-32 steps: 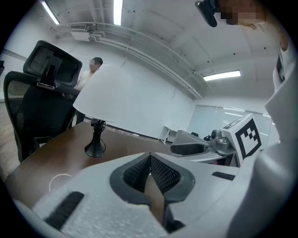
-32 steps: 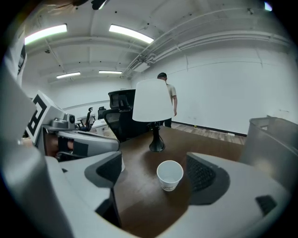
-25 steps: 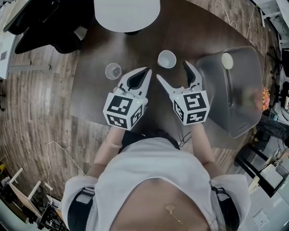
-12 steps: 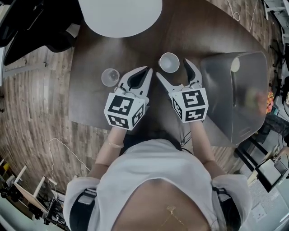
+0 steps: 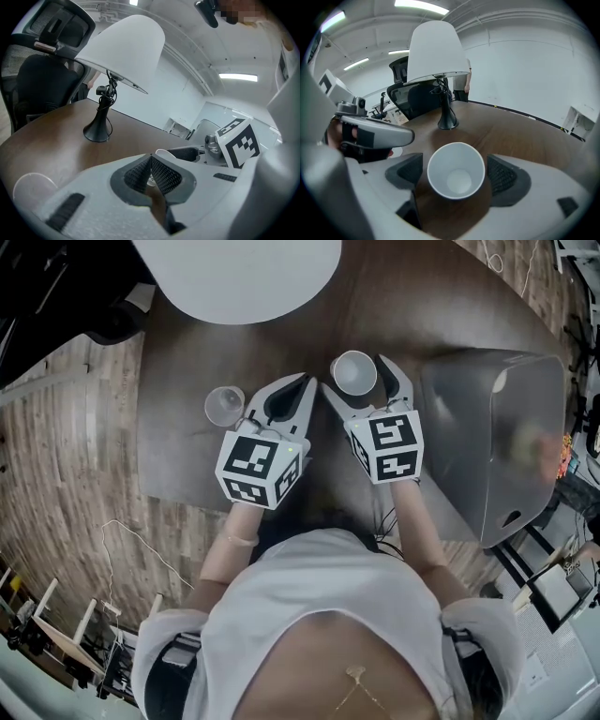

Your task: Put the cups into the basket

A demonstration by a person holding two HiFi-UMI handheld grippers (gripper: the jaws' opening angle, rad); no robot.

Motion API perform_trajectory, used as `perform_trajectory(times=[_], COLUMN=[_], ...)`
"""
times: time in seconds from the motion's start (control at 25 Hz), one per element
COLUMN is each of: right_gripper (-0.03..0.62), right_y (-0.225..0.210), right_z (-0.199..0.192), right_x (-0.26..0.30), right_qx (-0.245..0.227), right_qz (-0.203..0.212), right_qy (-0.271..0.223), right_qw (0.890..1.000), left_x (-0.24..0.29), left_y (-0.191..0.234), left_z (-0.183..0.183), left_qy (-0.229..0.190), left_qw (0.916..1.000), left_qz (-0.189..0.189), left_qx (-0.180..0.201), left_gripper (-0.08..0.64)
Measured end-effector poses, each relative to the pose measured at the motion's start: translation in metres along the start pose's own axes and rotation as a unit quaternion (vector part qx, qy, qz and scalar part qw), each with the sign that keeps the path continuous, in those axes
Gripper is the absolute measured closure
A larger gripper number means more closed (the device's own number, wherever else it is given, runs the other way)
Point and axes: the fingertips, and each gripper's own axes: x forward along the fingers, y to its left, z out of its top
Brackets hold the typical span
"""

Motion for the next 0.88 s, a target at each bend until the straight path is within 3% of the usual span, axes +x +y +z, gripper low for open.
perform_trajectory(times=[0.44, 0.56, 0.88], right_gripper=[0.192, 0.221, 0.227], right_y=[-0.0029, -0.0027, -0.0065], right_z=[-0.0076, -0.0080, -0.0012], right_x=[0.0042, 0.0041, -0.0042], right_qx=[-0.003, 0.006, 0.004], right_qz=[-0.006, -0.003, -0.007], right_qy=[0.023, 0.021, 0.010], right_qw=[1.000, 1.000, 1.000], left_x=[0.0008, 0.0006, -0.0004], left_y=[0.0042, 0.0048, -0.0021], left_z=[-0.0045, -0.0054, -0.0024], left_qy=[0.012, 0.012, 0.008], left_qw=[0.9999, 0.9999, 1.0000], left_qz=[0.003, 0.004, -0.001], left_qx=[0.000, -0.001, 0.002], left_gripper=[0.548, 0.548, 0.548])
